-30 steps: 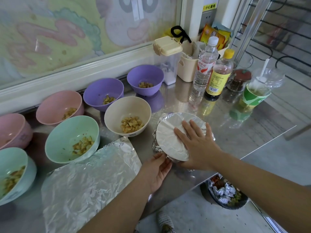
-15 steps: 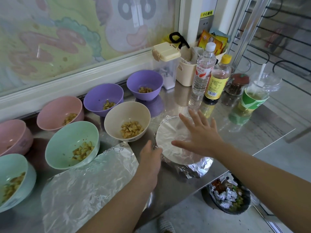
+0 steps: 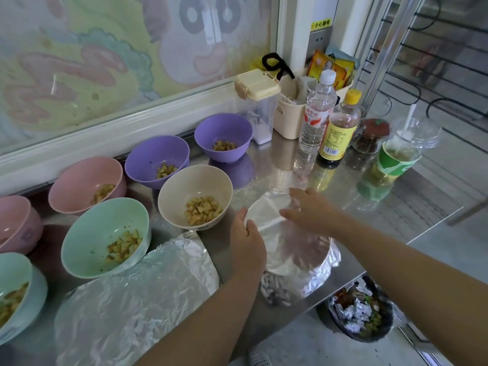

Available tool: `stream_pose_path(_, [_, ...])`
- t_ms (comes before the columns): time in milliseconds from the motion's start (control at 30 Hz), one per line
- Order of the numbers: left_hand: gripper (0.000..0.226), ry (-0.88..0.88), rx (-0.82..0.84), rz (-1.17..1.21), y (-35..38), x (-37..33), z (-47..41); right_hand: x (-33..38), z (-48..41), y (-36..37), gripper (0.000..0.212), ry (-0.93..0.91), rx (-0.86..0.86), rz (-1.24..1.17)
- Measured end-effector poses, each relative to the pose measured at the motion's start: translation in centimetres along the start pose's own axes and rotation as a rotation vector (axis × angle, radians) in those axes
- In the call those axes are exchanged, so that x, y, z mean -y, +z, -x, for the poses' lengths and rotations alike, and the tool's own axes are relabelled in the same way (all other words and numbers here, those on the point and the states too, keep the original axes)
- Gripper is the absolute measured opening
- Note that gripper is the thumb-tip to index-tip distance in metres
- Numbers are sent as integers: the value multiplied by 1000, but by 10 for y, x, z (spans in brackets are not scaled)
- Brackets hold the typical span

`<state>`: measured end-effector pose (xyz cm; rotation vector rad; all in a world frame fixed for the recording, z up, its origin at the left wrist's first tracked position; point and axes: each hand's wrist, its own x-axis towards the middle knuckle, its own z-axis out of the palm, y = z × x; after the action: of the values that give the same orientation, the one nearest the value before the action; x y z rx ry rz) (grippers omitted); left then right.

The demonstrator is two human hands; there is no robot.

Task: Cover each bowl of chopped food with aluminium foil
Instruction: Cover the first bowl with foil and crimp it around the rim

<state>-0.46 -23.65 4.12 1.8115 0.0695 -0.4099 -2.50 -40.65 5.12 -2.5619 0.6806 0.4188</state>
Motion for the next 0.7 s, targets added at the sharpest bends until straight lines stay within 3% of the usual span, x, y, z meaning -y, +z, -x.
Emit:
stream_pose_path(100, [42,53,-17,-54,-6,2,-4,-3,-10,-12,57,-25,-80,33])
stream_pose_path(267, [40,37,-44,-48,-4,7,-2,-5,-23,-1,29,-154,-42,-393])
stream_pose_path(700, [31,10,-74,28,-2,7,-7,-10,-33,9,19,-104,-59,-491])
